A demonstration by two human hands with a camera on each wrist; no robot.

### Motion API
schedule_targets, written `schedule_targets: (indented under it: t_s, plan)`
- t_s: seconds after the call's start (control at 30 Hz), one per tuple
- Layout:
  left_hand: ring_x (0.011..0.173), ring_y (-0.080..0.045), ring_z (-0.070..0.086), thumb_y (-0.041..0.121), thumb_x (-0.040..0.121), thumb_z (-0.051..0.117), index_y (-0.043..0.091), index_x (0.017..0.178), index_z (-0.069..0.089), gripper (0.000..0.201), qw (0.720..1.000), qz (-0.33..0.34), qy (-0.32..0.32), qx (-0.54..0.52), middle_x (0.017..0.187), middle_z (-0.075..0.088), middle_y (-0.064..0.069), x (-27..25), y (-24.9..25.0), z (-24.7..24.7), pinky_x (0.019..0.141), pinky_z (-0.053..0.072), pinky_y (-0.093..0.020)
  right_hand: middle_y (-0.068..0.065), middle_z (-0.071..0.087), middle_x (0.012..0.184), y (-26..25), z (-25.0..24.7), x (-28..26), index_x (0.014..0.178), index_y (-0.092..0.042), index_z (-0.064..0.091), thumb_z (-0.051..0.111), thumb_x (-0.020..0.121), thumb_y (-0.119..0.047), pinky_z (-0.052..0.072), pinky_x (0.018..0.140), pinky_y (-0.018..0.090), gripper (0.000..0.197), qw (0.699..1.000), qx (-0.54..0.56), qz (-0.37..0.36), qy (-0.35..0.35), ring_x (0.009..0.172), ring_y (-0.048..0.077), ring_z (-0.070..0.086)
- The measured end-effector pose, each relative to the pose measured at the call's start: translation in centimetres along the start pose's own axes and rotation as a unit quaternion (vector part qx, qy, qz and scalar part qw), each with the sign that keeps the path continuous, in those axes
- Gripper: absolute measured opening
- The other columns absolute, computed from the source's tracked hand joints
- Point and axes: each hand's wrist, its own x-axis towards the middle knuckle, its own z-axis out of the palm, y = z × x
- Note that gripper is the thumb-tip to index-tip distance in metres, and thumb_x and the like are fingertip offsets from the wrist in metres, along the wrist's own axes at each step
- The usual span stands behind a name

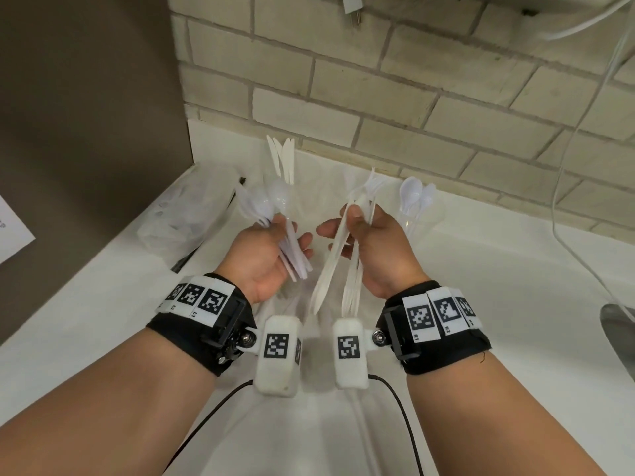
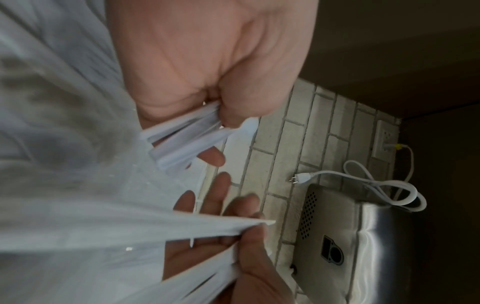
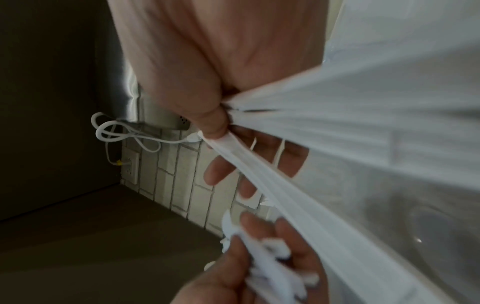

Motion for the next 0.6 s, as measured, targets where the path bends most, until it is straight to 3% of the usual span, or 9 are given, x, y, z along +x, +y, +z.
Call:
schedule_targets:
  t_s: [0.07, 0.13, 0.2, 0.3, 0.37, 0.47, 0.53, 0.6]
  plan:
    - [0.065, -0.016, 0.056, 0.019, 0.1, 0.045, 0.012, 0.094, 0.054, 0.014, 1.0, 0.001, 0.008, 0.017, 0.083, 0.055, -0.003, 0.2, 0.4, -0.6, 0.063, 0.049, -0.034, 0.004, 0.064, 0.066, -0.6, -0.1, 0.6, 0.094, -0.014, 0.049, 0.034, 0.105, -0.019, 0.053, 0.082, 0.045, 0.019, 0.998, 0.057, 0.008, 0.009, 0.069, 0.027, 0.069]
    - [0.051, -0.012, 0.048, 0.02, 0.1, 0.043, 0.013, 0.088, 0.054, 0.018, 1.0, -0.003, 0.007, 0.023, 0.074, 0.048, -0.001, 0.4, 0.7, -1.2, 0.05, 0.044, -0.026, 0.006, 0.056, 0.066, -1.2, 0.1, 1.7, 0.096, -0.015, 0.049, 0.034, 0.105, -0.02, 0.055, 0.072, 0.046, 0.018, 0.997, 0.068, -0.006, 0.03, 0.056, 0.024, 0.06]
    - [0.042, -0.009, 0.043, 0.026, 0.1, 0.042, 0.014, 0.094, 0.056, 0.019, 1.0, -0.003, 0.008, 0.029, 0.071, 0.046, 0.001, 0.4, 1.0, -1.7, 0.043, 0.038, -0.02, 0.005, 0.052, 0.068, -2.0, 0.4, 3.6, 0.101, -0.014, 0.047, 0.034, 0.105, -0.02, 0.051, 0.056, 0.036, 0.015, 0.997, 0.047, -0.035, 0.055, 0.051, 0.018, 0.049]
    - [0.04, -0.006, 0.036, 0.049, 0.091, 0.047, 0.011, 0.108, 0.054, 0.042, 0.998, 0.017, -0.006, 0.063, 0.071, 0.046, 0.003, 0.2, 1.6, -1.9, 0.038, 0.032, -0.019, 0.003, 0.049, 0.069, -4.0, 1.4, 7.3, 0.104, -0.011, 0.045, 0.037, 0.103, -0.02, 0.04, 0.05, 0.03, 0.011, 0.992, 0.012, -0.086, 0.092, 0.051, 0.015, 0.043]
    - [0.041, -0.005, 0.032, 0.053, 0.078, 0.057, 0.01, 0.107, 0.056, 0.052, 0.996, 0.033, -0.012, 0.088, 0.069, 0.045, 0.003, 0.2, 2.2, -1.8, 0.038, 0.029, -0.019, 0.002, 0.049, 0.07, -5.6, 2.5, 9.7, 0.104, -0.011, 0.046, 0.04, 0.102, -0.018, 0.042, 0.051, 0.029, 0.01, 0.985, -0.013, -0.129, 0.117, 0.053, 0.014, 0.044]
    - [0.043, -0.006, 0.033, 0.027, 0.087, 0.063, 0.013, 0.094, 0.056, 0.017, 0.993, 0.048, -0.016, 0.104, 0.067, 0.04, 0.003, 0.4, 2.9, -1.9, 0.038, 0.03, -0.019, -0.001, 0.05, 0.07, -6.9, 4.4, 12.9, 0.104, -0.012, 0.048, 0.04, 0.102, -0.016, 0.046, 0.058, 0.023, 0.009, 0.965, -0.005, -0.216, 0.151, 0.057, 0.012, 0.049]
    - [0.045, -0.008, 0.038, 0.015, 0.092, 0.057, 0.014, 0.093, 0.055, 0.003, 0.996, 0.038, -0.005, 0.084, 0.066, 0.042, 0.002, 0.9, 3.3, -2.3, 0.04, 0.034, -0.021, -0.005, 0.053, 0.069, -6.7, 5.4, 14.9, 0.103, -0.016, 0.049, 0.04, 0.101, -0.02, 0.051, 0.07, 0.03, 0.009, 0.951, -0.013, -0.259, 0.168, 0.063, 0.013, 0.055]
    - [0.049, -0.011, 0.043, 0.015, 0.093, 0.055, 0.013, 0.092, 0.056, 0.002, 0.996, 0.04, 0.008, 0.078, 0.066, 0.048, 0.0, 1.5, 3.5, -3.0, 0.047, 0.038, -0.025, -0.008, 0.055, 0.067, -5.9, 6.3, 16.7, 0.105, -0.017, 0.049, 0.041, 0.1, -0.021, 0.05, 0.082, 0.041, 0.01, 0.948, -0.02, -0.27, 0.165, 0.067, 0.013, 0.059]
